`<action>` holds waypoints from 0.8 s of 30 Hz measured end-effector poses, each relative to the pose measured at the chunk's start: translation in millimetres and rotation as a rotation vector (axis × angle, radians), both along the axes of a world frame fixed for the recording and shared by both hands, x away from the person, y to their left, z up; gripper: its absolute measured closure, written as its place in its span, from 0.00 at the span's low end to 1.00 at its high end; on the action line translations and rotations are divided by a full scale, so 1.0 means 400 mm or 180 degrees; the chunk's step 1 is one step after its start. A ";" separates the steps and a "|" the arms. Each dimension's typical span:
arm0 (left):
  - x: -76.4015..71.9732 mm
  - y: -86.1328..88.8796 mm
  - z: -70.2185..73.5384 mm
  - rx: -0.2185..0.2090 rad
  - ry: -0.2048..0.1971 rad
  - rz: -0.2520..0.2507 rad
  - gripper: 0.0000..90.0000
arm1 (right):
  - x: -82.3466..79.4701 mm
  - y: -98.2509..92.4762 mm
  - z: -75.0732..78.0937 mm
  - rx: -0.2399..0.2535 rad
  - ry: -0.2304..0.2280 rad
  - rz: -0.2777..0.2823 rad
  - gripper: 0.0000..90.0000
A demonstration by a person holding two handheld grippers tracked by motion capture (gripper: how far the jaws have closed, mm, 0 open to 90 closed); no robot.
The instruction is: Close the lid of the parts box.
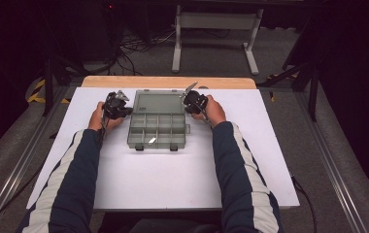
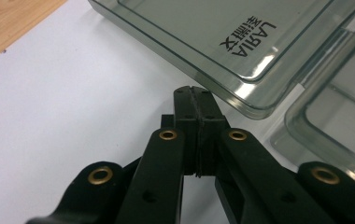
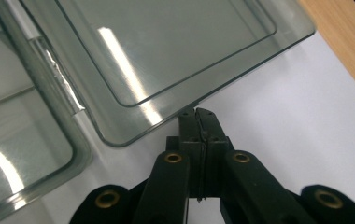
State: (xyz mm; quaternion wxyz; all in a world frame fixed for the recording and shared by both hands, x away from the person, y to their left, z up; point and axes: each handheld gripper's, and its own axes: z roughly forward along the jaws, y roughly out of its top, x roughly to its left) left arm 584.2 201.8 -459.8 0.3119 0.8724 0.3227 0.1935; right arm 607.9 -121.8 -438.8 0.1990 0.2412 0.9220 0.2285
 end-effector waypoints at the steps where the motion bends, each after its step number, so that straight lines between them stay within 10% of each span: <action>1: 0.000 -0.003 0.000 0.0011 -0.0003 0.0011 1.00 | 0.000 0.000 -0.002 0.0028 -0.0015 -0.0013 1.00; 24: 0.005 -0.020 0.010 -0.0152 -0.0462 0.0316 0.98 | -0.007 0.000 -0.003 0.0465 -0.0559 -0.0289 1.00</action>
